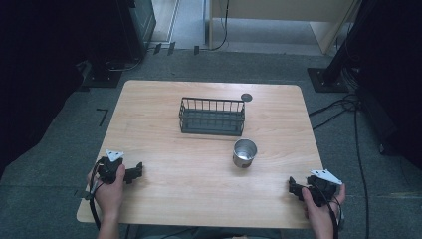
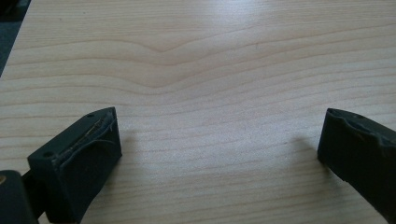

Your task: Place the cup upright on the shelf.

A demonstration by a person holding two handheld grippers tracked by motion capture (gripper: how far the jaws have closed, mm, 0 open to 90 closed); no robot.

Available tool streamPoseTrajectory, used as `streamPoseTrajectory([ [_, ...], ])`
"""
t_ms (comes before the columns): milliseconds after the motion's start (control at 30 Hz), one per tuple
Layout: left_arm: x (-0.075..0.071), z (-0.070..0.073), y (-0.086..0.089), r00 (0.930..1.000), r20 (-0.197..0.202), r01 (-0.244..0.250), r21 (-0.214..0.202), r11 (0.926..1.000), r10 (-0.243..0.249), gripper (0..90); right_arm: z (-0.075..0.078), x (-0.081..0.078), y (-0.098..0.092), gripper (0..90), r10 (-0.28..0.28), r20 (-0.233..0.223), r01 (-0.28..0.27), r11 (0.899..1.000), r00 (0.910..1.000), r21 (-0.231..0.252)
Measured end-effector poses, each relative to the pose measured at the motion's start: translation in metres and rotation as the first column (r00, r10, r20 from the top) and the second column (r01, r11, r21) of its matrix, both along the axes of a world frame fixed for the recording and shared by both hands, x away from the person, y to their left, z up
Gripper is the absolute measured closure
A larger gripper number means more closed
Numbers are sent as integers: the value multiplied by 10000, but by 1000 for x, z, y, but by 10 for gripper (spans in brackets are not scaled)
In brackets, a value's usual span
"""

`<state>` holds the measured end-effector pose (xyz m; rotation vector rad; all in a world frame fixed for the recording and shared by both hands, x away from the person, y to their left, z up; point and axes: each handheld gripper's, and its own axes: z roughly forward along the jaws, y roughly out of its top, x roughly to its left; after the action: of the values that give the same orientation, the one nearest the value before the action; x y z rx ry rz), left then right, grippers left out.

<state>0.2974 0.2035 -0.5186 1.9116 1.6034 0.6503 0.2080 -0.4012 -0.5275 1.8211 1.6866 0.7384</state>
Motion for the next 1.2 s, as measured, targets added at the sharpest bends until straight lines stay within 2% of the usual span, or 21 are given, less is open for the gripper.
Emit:
streamPoseTrajectory([
  [233,0,0,0,10000,-6,4,4,10000,-4,0,1,3,3,0,-77,-122,77,10000,9999,17],
  [400,-3,0,1,9998,-4,191,7,9998,-191,0,5,5,7,0,194,-296,-196,9998,9994,-61],
  [500,-3,0,1,9998,-3,191,10,9998,-191,0,11,8,12,0,238,-116,-237,9997,9996,107],
  [633,-3,0,1,9998,-3,186,9,9998,-186,0,20,12,21,0,442,39,-443,9990,9990,79],
  [933,-3,0,1,9998,-4,196,8,9998,-196,0,42,23,43,0,1116,445,-1123,9936,9928,144],
  [1200,-3,0,1,9998,-8,199,12,9998,-199,0,55,31,56,0,1457,627,-1466,9892,9873,92],
])
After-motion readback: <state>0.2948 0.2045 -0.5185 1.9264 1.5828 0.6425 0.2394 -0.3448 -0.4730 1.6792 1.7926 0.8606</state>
